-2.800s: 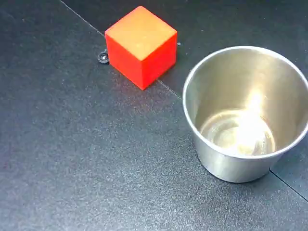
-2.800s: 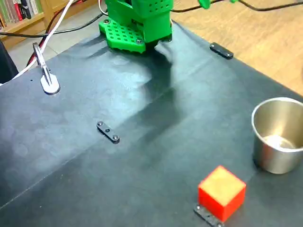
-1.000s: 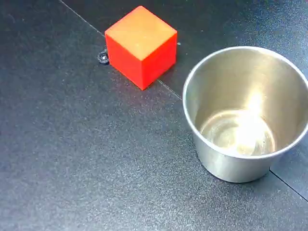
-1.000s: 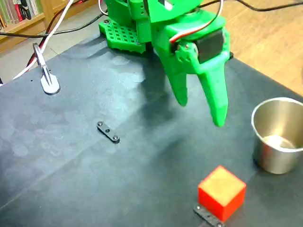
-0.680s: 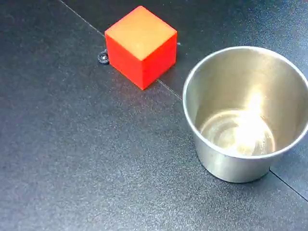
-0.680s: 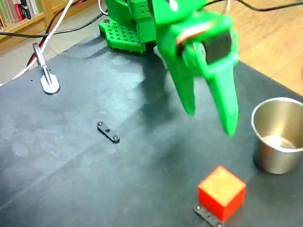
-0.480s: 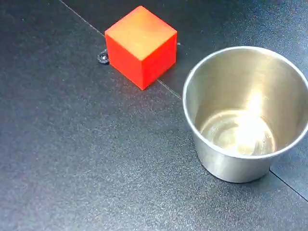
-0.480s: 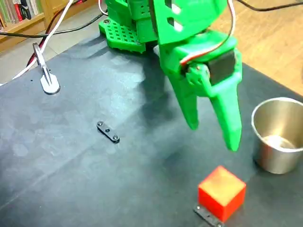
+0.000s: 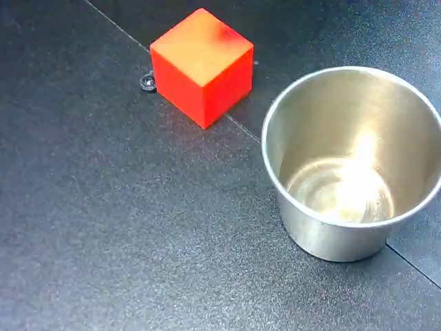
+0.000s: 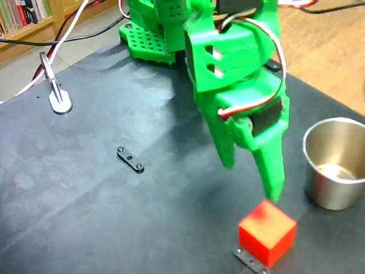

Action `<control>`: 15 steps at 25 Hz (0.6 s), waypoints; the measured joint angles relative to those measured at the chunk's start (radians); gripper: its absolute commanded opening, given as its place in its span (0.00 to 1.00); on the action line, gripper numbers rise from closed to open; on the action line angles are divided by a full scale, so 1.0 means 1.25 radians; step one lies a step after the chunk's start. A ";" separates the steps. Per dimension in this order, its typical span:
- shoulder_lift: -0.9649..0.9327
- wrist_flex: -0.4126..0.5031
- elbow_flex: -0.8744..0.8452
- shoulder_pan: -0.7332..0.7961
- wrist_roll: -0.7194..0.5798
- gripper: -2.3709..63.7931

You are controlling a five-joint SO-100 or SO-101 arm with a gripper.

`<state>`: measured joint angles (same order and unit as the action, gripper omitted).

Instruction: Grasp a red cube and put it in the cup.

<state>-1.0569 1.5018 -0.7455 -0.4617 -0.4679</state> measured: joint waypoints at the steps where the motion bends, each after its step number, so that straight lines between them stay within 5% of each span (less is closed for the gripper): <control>1: 0.018 0.000 0.032 0.000 0.000 0.44; 15: 0.142 0.005 0.118 0.000 0.000 0.44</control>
<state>-0.8790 1.5079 -0.5983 -0.4617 -0.4679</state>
